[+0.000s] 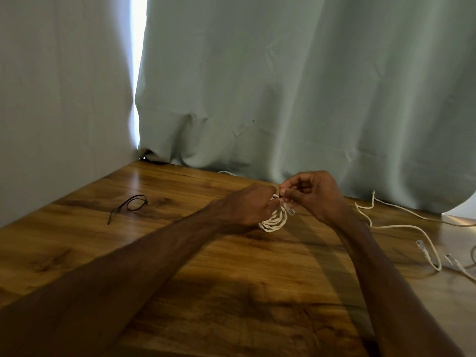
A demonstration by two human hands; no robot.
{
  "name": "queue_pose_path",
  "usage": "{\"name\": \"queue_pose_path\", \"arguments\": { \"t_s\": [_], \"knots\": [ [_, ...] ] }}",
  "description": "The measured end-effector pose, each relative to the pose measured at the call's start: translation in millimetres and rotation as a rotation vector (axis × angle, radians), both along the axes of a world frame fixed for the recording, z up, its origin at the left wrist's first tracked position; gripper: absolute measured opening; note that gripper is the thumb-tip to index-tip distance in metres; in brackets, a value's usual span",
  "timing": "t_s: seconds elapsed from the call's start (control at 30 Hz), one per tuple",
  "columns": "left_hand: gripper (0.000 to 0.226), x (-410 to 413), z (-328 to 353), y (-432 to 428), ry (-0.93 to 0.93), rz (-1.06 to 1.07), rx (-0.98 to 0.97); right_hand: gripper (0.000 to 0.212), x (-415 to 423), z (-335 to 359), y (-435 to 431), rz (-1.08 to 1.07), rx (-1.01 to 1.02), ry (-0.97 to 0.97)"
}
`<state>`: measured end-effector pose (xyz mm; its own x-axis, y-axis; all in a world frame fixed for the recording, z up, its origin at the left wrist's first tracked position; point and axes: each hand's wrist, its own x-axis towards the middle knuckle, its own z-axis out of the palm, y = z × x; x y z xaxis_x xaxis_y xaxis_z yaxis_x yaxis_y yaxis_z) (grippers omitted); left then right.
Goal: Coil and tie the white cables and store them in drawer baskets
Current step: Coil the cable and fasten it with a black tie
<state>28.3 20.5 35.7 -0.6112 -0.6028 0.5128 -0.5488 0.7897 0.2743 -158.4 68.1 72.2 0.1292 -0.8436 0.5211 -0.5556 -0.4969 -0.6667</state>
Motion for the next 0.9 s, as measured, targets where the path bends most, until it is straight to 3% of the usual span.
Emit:
{"name": "queue_pose_path", "arguments": {
  "t_s": [0.57, 0.9],
  "knots": [
    [0.027, 1.1, 1.0, 0.6, -0.014, -0.01, 0.023, 0.011, -2.7, 1.9, 4.1, 0.078, 0.048, -0.008],
    [0.03, -0.5, 1.9, 2.2, -0.028, -0.008, -0.014, 0.018, -5.6, 2.4, 8.4, 0.105, 0.148, -0.196]
  ]
}}
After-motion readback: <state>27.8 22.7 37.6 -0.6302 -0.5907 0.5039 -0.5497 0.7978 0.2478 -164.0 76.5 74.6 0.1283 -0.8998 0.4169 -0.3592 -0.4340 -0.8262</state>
